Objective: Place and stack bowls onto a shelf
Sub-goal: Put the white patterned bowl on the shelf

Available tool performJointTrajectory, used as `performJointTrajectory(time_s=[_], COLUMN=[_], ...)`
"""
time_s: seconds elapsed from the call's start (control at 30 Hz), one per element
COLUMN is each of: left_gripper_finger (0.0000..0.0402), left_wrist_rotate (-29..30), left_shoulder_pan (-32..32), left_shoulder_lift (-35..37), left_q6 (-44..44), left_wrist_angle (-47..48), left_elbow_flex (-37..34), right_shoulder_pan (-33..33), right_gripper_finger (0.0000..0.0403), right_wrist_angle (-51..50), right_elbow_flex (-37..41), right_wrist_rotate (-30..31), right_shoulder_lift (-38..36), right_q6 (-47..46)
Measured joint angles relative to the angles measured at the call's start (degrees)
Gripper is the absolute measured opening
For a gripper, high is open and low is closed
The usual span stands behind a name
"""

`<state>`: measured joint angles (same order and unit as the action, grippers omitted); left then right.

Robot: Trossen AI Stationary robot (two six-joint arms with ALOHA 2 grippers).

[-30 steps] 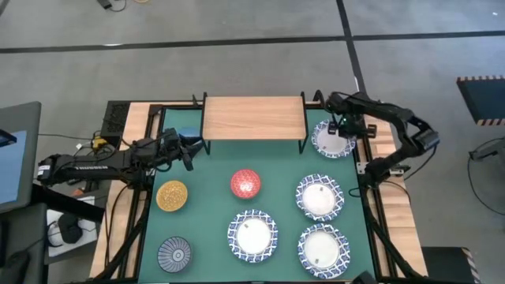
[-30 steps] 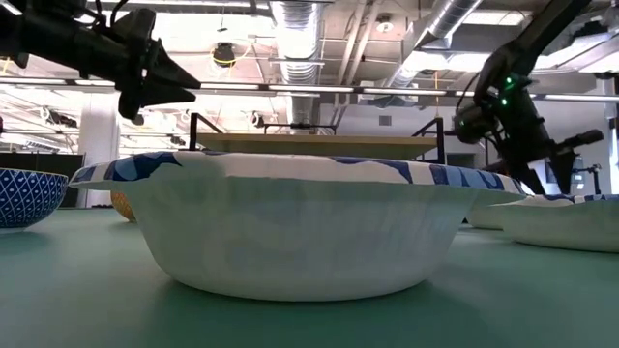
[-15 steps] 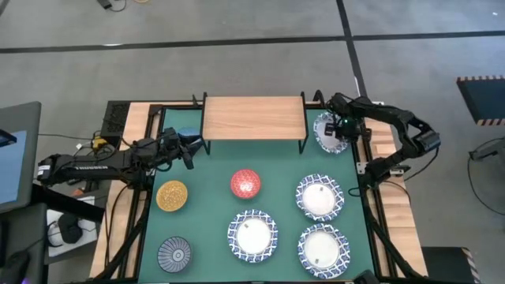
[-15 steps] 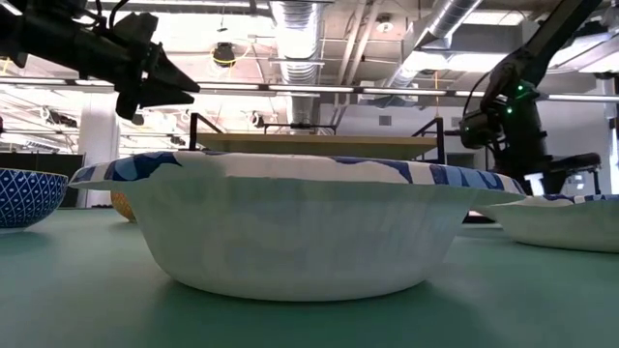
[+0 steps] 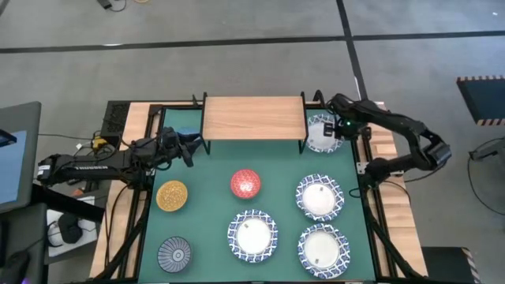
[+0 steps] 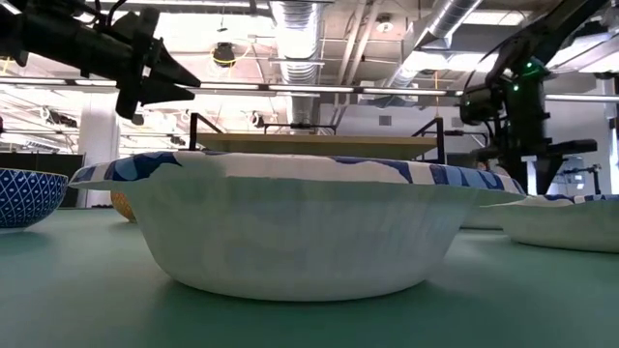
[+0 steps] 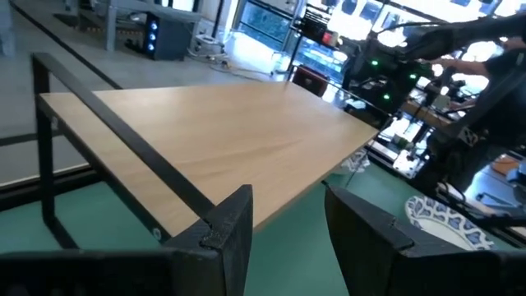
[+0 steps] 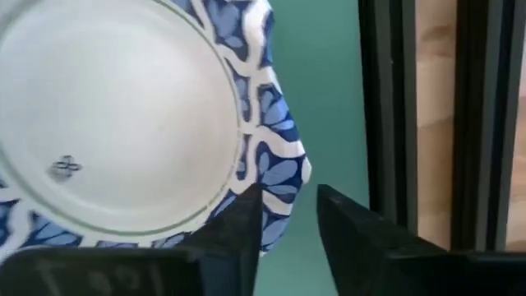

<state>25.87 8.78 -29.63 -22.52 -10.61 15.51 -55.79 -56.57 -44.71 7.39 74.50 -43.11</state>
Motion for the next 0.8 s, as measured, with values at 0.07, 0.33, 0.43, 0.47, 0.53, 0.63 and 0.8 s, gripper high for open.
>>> performJointTrajectory(time_s=[0.07, 0.33, 0.43, 0.47, 0.53, 0.63, 0.8], left_gripper_finger=[0.0137, 0.0137, 0.0137, 0.0137, 0.0137, 0.0137, 0.0137], left_wrist_rotate=[0.31, 0.44, 0.34, 0.33, 0.31, 0.31, 0.04], left_shoulder_pan=[0.0, 0.0, 0.0, 0.0, 0.0, 0.0, 0.0], left_shoulder_lift=[0.02, 0.02, 0.0, 0.01, 0.0, 0.02, 0.0], left_q6=[-0.01, -0.7, -0.83, -1.16, -1.93, -2.68, -4.01], left_wrist_angle=[-0.02, 0.0, 0.0, 0.0, 0.02, 0.02, 0.02], left_elbow_flex=[0.0, 0.0, 0.0, 0.0, 0.0, 0.0, 0.0], right_shoulder_pan=[0.04, -1.08, -2.39, -2.86, -3.39, -3.62, -3.34], right_gripper_finger=[0.0175, 0.0267, 0.027, 0.0269, 0.0264, 0.0238, 0.014], right_wrist_angle=[0.08, 5.56, 10.53, 12.4, 14.43, 15.73, 16.83], right_elbow_flex=[0.0, 4.5, 8.33, 9.33, 10.77, 11.39, 11.39], right_wrist_rotate=[0.03, -0.28, -3.02, -3.9, -4.77, -4.76, -4.8], right_shoulder_lift=[-0.85, -1.05, -1.03, -1.05, -1.02, -1.05, -1.96], right_q6=[0.71, -4.0, -5.03, -5.08, -5.1, -5.06, -3.69])
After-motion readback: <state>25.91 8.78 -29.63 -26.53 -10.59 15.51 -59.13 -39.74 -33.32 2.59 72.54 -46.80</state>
